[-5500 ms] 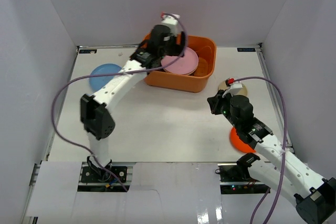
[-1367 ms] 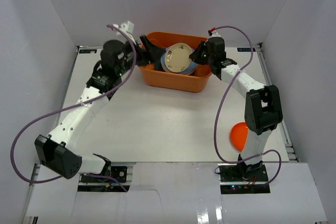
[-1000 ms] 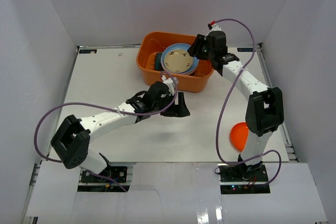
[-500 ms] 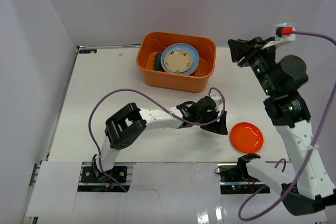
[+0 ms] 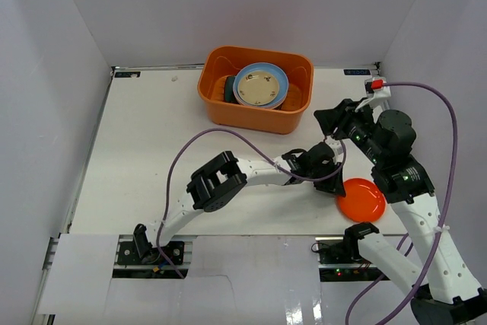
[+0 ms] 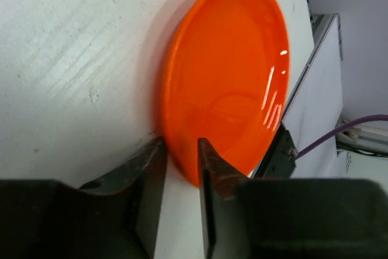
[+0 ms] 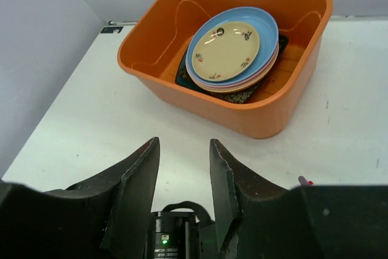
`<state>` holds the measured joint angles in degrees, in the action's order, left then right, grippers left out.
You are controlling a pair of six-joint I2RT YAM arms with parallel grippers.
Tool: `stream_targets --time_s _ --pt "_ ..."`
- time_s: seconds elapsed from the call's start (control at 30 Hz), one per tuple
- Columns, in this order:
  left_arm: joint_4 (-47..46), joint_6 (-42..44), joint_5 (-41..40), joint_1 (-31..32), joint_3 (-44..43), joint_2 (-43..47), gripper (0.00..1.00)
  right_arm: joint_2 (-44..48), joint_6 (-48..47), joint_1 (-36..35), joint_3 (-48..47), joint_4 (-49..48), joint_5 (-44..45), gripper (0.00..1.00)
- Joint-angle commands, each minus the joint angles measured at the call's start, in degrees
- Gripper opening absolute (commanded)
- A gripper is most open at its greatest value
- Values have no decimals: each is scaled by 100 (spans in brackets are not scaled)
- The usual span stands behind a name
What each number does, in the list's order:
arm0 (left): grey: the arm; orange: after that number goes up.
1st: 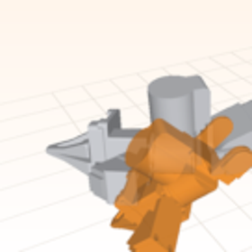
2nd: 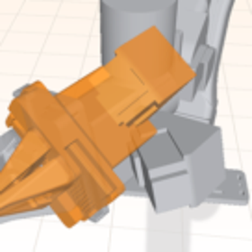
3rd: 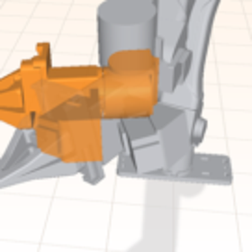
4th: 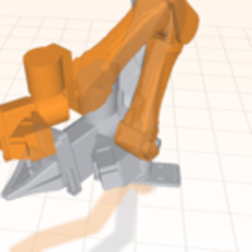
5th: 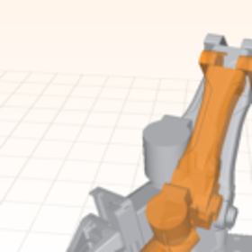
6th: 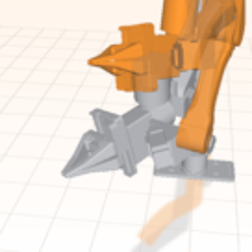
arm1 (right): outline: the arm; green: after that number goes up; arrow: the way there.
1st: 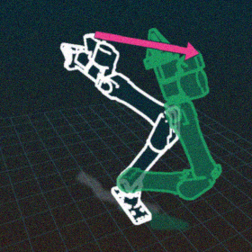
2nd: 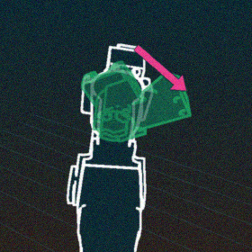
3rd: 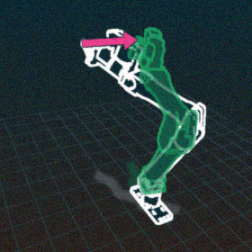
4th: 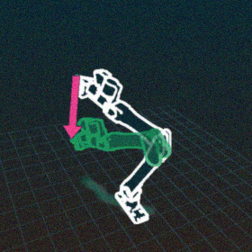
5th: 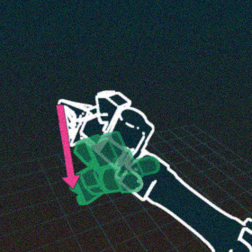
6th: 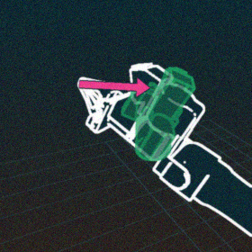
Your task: Place the plates into the plastic bin on the countertop
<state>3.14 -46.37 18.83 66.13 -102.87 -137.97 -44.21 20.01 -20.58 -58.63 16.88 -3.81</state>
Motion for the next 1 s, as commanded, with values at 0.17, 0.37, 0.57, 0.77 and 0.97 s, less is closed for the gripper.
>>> stream_targets --time_s 0.17,0.37,0.57,0.77,0.97 --pt "30 -65 128 -161 134 259 0 351 117 19 132 -255 -216 47" --pt "-786 -3 296 -845 1803 2298 0 764 486 19 80 -677 -278 56" --pt "-359 163 306 -2576 2684 4488 0 1326 627 19 167 -1617 346 56" --pt "591 629 77 -4133 1581 4236 0 704 811 19 317 -1750 -337 55" --pt "1619 1244 -116 -4688 -413 2356 0 211 864 10 545 -1803 -586 55"
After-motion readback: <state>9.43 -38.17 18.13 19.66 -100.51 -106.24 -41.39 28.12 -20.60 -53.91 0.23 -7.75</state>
